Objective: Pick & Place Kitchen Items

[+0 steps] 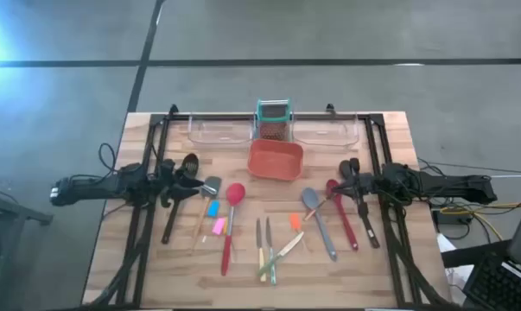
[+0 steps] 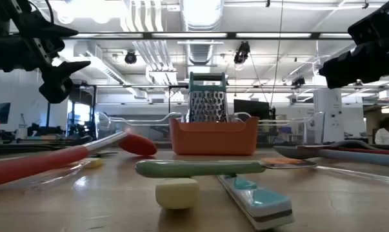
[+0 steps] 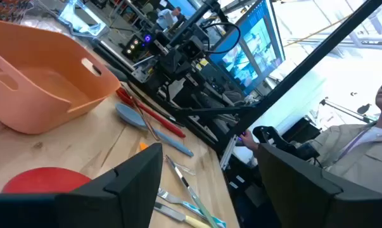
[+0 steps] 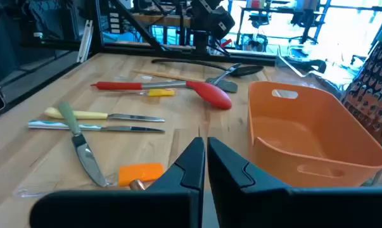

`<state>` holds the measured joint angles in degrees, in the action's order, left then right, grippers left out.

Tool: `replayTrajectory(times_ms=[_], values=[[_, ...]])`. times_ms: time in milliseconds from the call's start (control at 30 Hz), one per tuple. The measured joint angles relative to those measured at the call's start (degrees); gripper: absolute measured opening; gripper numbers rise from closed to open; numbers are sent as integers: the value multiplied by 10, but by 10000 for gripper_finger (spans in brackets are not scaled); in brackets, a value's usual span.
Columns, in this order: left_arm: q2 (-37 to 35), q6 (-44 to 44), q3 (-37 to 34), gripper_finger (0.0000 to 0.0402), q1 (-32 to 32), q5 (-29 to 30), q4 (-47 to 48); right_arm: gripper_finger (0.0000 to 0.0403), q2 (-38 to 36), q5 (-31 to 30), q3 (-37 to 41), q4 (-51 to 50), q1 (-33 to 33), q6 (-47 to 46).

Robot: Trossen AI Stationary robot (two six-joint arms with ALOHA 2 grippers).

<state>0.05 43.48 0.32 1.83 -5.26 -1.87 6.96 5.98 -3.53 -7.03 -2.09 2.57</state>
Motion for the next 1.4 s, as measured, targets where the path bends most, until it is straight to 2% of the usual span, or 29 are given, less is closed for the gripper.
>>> replayTrajectory(times_ms=[867, 900, 1000, 1067, 1167, 1233, 1300, 1367, 1400], values=[[0, 0, 0, 264, 0, 0, 0, 13, 0, 0, 0, 0, 0, 0], [0, 0, 0, 264, 0, 0, 0, 13, 0, -5, 0, 2, 0, 3], [0, 0, 0, 264, 0, 0, 0, 13, 0, -70, 0, 6, -1, 34], [0, 0, 0, 264, 0, 0, 0, 13, 0, -76, 0, 15, -1, 2], [0, 0, 0, 264, 0, 0, 0, 13, 1, -83, 0, 131, -1, -116], [0, 0, 0, 264, 0, 0, 0, 13, 4, -119, 0, 270, -1, -214], [0, 0, 0, 264, 0, 0, 0, 13, 11, -182, 0, 435, -1, -292], [0, 0, 0, 264, 0, 0, 0, 13, 21, -235, -1, 600, -1, -336], [0, 0, 0, 264, 0, 0, 0, 13, 27, -238, -7, 666, -1, -338]])
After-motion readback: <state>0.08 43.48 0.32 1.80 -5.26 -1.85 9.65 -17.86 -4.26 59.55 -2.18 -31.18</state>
